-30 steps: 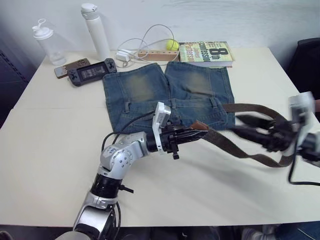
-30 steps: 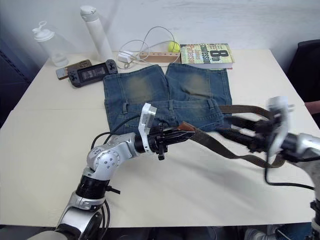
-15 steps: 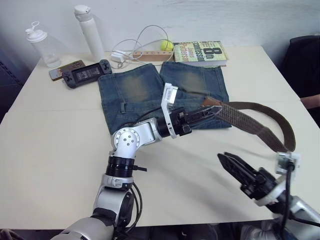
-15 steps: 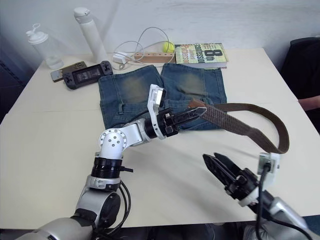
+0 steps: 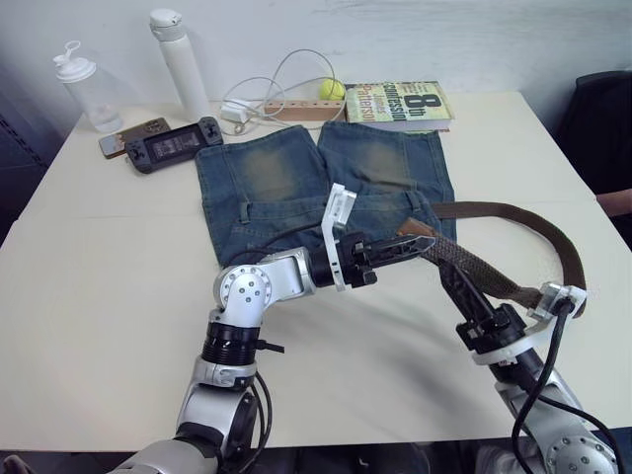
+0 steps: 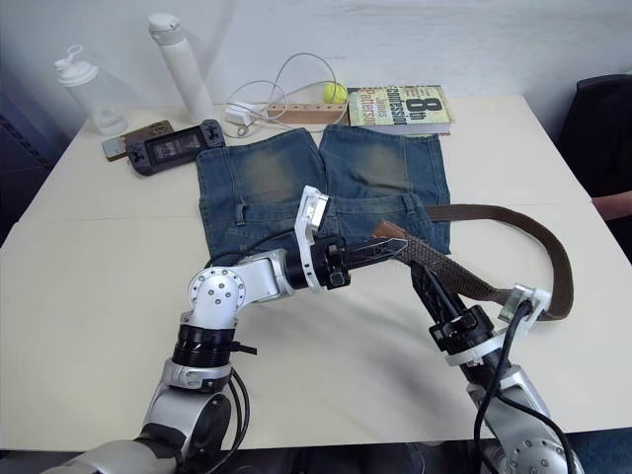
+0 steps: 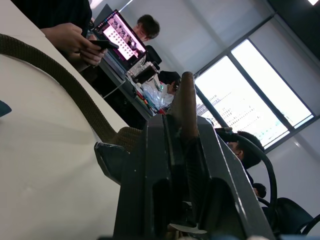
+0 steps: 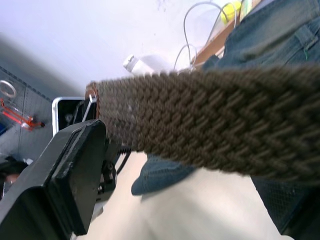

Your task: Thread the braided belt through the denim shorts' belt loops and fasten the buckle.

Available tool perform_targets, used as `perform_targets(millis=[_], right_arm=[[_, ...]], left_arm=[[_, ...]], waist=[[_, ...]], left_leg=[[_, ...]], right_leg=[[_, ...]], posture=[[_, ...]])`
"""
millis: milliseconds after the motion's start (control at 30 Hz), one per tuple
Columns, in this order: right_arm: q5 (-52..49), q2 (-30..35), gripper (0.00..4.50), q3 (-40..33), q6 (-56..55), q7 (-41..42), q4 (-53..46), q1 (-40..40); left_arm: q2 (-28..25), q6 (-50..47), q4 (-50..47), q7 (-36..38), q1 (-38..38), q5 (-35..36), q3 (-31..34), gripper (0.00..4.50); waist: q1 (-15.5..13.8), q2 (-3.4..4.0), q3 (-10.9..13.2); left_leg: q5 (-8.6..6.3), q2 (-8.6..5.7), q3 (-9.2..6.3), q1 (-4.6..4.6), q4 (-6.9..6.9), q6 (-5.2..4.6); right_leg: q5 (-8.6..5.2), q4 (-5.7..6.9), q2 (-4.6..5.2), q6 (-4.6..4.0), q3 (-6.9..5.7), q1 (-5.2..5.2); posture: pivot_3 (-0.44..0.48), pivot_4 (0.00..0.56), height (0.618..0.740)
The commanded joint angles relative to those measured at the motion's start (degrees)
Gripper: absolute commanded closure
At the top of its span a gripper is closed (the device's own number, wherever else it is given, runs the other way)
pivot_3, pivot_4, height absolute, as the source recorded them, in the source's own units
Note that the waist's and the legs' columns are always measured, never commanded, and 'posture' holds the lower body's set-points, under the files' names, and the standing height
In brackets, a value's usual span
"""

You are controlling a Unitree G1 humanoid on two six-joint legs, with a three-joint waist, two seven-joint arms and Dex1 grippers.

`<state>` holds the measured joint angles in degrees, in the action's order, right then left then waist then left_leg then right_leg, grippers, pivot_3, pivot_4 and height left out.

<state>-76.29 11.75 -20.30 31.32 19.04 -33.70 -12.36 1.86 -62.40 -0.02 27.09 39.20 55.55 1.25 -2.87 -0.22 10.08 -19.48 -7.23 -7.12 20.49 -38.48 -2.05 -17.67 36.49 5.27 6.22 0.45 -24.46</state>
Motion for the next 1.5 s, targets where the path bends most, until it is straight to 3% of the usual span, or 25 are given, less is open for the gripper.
perform_targets(millis=[33, 267, 300, 600, 667, 833, 933, 967, 1067, 1233, 1433, 1500], right_arm=[[-1.6, 0.0, 0.90, -0.3, -1.8, 1.5, -0.7, -0.4], [-5.3, 0.3, 4.21, -1.1, -3.5, 1.8, -0.4, 0.4], [-5.7, 0.5, 4.39, -1.0, -3.6, 1.8, -0.5, 0.6], [-4.6, 2.4, 4.39, -1.7, -4.9, 0.4, 0.2, 3.5], [-4.2, 3.0, 4.50, -4.0, -6.4, -0.9, 1.4, 5.1], [-6.1, 8.2, 4.50, -11.2, -7.7, -2.3, 3.9, 6.9], [-7.4, 12.1, 4.50, -16.5, -7.8, -3.4, 6.0, 7.3], [-7.2, 13.2, 4.50, -17.8, -7.9, -3.5, 6.4, 7.1], [-6.7, 14.5, 4.50, -20.0, -8.1, -3.8, 6.8, 6.4], [-5.6, 13.0, 4.50, -20.5, -9.6, -5.8, 4.8, 5.6], [-4.4, 10.8, 4.50, -19.4, -11.2, -7.6, 1.8, 4.5], [-4.0, 10.3, 4.50, -19.0, -11.5, -8.1, 0.9, 4.1]], left_arm=[[0.4, 1.1, -1.5, -0.2, 0.1, -0.2, 0.2, 4.50], [-0.2, 1.5, -1.1, 0.3, -0.5, -1.6, -0.9, 4.50], [-0.1, 1.6, -1.1, 0.4, -0.6, -1.7, -1.0, 4.50], [-0.8, 2.2, -0.5, 0.3, -0.1, -4.0, -2.1, 4.50], [-1.2, 3.9, -0.1, 1.1, 1.0, -4.4, -1.2, 3.56], [-9.3, 17.8, -0.2, 9.8, 3.6, -18.7, -11.0, 1.51], [-13.9, 36.4, 6.9, 14.2, 6.7, -35.7, -22.0, 0.17], [-13.7, 41.9, 10.8, 14.1, 8.2, -39.9, -24.0, 0.04], [-11.1, 55.8, 23.9, 11.9, 12.8, -49.3, -27.4, 0.04], [-3.9, 69.8, 48.0, 9.6, 19.8, -57.0, -28.3, 0.04], [0.8, 75.6, 66.4, 3.0, 26.9, -62.6, -26.2, 0.04], [1.6, 75.7, 69.2, 2.7, 27.8, -63.4, -25.2, 0.61]], waist=[[0.0, 0.00, 0.0], [0.1, 0.00, 0.0], [0.1, 0.00, 0.0], [0.1, 0.00, 0.0], [0.1, 0.00, 0.0], [0.0, 0.01, 0.0], [-0.2, 0.04, 0.0], [-0.4, 0.05, 0.0], [-0.5, 0.02, 0.0], [-0.3, -0.02, 0.0], [0.1, -0.06, 0.0], [0.0, -0.05, 0.0]], left_leg=[[0.00, 0.00, 0.00, 0.00, 0.00, 0.00], [0.00, 0.00, 0.01, 0.00, 0.01, 0.00], [0.00, 0.00, 0.01, 0.00, 0.00, 0.00], [0.00, 0.00, 0.01, 0.00, 0.01, 0.00], [0.00, 0.00, 0.02, 0.00, -0.01, 0.00], [0.00, -0.03, 0.03, 0.00, 0.05, 0.00], [0.02, -0.03, 0.05, 0.00, 0.10, 0.01], [0.03, -0.06, 0.06, -0.01, 0.08, -0.01], [0.06, -0.12, 0.06, 0.00, 0.14, -0.07], [0.07, -0.08, 0.10, 0.01, 0.26, -0.08], [0.08, -0.07, 0.20, 0.02, 0.28, -0.09], [0.08, -0.07, 0.20, 0.02, 0.29, -0.09]], right_leg=[[0.00, 0.00, 0.00, 0.00, 0.01, 0.00], [0.00, 0.01, 0.00, 0.00, 0.01, 0.00], [0.00, 0.00, 0.00, 0.00, 0.01, 0.00], [0.00, 0.01, 0.00, 0.00, 0.00, 0.00], [0.00, 0.01, 0.00, 0.00, 0.02, 0.00], [0.00, 0.00, 0.01, 0.00, 0.01, -0.02], [0.00, -0.03, 0.02, -0.01, 0.01, -0.01], [0.00, -0.03, 0.04, 0.00, 0.00, 0.01], [0.01, -0.09, 0.10, 0.02, 0.00, 0.03], [0.01, -0.09, 0.10, 0.02, 0.02, -0.02], [0.01, -0.02, 0.09, 0.03, 0.09, -0.10], [0.01, 0.00, 0.09, 0.03, 0.09, -0.11]], posture=[[0.000, 0.150, 0.740], [0.000, 0.150, 0.740], [0.000, 0.150, 0.740], [0.000, 0.150, 0.740], [0.000, 0.150, 0.740], [0.000, 0.150, 0.740], [0.000, 0.150, 0.740], [0.000, 0.150, 0.740], [0.000, 0.150, 0.740], [0.000, 0.150, 0.740], [0.000, 0.150, 0.740], [0.000, 0.150, 0.740]])
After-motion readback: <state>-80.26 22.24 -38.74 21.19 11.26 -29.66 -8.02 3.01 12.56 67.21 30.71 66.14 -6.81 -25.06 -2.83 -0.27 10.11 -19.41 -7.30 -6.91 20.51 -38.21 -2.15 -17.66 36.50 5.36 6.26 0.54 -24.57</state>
